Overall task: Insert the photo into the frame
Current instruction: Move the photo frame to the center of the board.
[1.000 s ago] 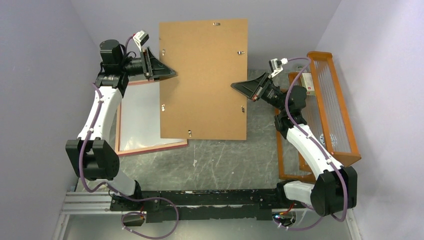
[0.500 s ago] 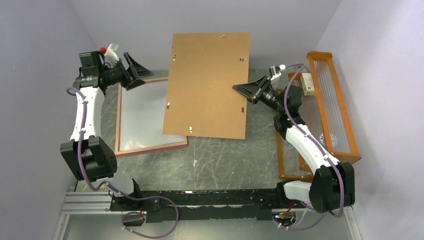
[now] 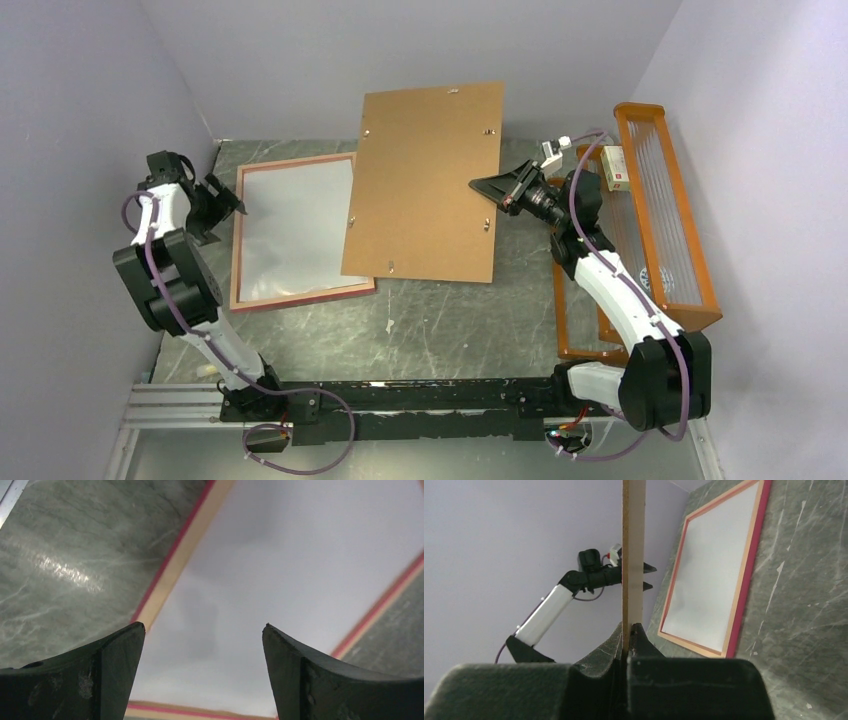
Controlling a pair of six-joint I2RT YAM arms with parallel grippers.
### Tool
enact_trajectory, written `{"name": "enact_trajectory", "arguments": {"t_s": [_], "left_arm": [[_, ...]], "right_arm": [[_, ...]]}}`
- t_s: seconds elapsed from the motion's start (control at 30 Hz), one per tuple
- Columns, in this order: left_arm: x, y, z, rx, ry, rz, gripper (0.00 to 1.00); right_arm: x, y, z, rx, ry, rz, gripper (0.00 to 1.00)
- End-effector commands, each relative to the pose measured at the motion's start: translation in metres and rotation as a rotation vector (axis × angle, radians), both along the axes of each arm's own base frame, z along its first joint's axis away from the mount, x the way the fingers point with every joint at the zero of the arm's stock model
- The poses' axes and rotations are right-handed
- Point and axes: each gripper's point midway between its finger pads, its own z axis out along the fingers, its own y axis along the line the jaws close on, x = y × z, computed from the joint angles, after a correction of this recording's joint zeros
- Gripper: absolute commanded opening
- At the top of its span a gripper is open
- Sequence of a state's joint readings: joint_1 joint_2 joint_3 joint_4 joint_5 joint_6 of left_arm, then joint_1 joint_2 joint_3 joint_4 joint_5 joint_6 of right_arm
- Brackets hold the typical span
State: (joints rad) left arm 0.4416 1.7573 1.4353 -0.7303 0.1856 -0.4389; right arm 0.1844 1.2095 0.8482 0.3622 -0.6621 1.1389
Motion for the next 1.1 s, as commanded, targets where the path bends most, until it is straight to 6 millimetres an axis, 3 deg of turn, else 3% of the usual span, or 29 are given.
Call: {"name": "enact_trajectory", "arguments": {"t_s": [0.0,0.2,0.3,0.6,0.8,1.07], "left_arm": [[0.024,0.019,-0.019,0.058,-0.027,-0.014,0.92],[0.052,0.025,-0.044,0.064,-0.082,-0.109,0.94],[0.061,0.017,-0.055,-0.009,-0.1,-0.157,0.93],[0.061,-0.049,-0.066,-0.367,-0.183,-0.303,0.8],[0.06,-0.079,-0.069,-0.411,-0.175,-0.37,0.76],[0.056,-0.134,-0.085,-0.435,-0.133,-0.472,0.68]], "right_arm": [[-0.01,-0.008,0.056,0.031,-0.205,-0.019,0.0],[-0.013,-0.012,0.051,0.009,-0.211,-0.032,0.0],[-0.013,-0.014,0.049,-0.001,-0.212,-0.042,0.0],[-0.01,-0.016,0.041,-0.016,-0.199,-0.051,0.0],[-0.001,-0.012,0.023,-0.027,-0.143,-0.027,0.0],[0.015,0.002,-0.013,-0.032,0.001,0.065,0.0]]}}
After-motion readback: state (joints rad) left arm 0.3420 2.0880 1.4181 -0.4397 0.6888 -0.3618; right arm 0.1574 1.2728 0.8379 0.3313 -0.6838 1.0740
